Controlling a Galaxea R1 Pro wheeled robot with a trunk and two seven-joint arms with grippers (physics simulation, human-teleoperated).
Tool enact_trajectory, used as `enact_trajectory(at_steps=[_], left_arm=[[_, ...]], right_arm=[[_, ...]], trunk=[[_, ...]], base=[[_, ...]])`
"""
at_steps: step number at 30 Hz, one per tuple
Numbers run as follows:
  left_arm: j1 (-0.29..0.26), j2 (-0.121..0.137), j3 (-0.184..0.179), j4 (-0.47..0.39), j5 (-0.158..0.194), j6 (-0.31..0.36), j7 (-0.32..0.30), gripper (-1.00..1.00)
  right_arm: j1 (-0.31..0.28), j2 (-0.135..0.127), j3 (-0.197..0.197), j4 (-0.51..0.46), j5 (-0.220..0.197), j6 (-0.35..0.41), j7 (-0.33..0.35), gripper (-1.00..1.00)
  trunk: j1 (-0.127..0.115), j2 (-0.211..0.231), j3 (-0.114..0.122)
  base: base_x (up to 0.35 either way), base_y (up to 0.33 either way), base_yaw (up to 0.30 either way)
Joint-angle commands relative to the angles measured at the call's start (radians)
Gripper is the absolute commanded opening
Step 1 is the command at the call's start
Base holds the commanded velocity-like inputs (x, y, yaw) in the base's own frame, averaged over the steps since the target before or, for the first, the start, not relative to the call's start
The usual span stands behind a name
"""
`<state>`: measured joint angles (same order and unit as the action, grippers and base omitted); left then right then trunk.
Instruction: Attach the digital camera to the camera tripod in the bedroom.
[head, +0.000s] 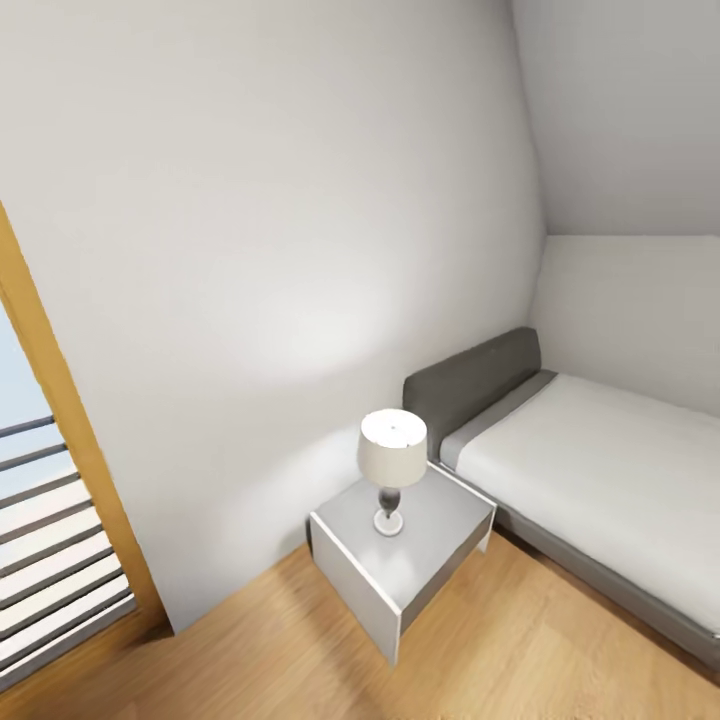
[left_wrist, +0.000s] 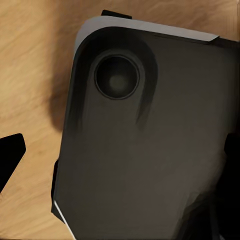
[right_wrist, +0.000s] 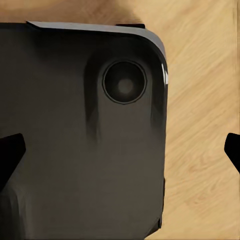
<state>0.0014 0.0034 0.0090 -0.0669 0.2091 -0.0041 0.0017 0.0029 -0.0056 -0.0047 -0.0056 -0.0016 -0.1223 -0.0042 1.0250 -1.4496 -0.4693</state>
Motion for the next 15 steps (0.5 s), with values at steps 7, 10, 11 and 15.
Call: enact_trajectory(at_steps=[7, 10, 11, 15], left_arm=[[0.0, 0.003, 0.002, -0.002, 0.023, -0.002, 0.0, 1.0], [0.0, 0.004, 0.002, -0.002, 0.057, -0.002, 0.0, 1.0], [0.0, 0.004, 0.002, -0.001, 0.066, -0.002, 0.0, 1.0], [0.0, 0.004, 0.0, -0.001, 0.109, -0.002, 0.0, 1.0]], right_arm=[[0.0, -0.004, -0.001, -0.001, -0.002, -0.01, 0.007, 1.0], [0.0, -0.004, -0.001, -0.001, -0.002, -0.01, 0.011, 1.0], [0.0, -0.004, -0.001, -0.001, -0.002, -0.011, 0.012, 1.0], [0.0, -0.004, -0.001, -0.001, -0.002, -0.01, 0.014, 1.0]], trunk=[[0.0, 0.0, -0.001], [0.0, 0.0, -0.001], [0.0, 0.0, -0.001], [0.0, 0.0, -0.001]], base=[[0.0, 0.0, -0.173], [0.0, 0.0, -0.256], [0.0, 0.0, -0.27], [0.0, 0.0, -0.284]])
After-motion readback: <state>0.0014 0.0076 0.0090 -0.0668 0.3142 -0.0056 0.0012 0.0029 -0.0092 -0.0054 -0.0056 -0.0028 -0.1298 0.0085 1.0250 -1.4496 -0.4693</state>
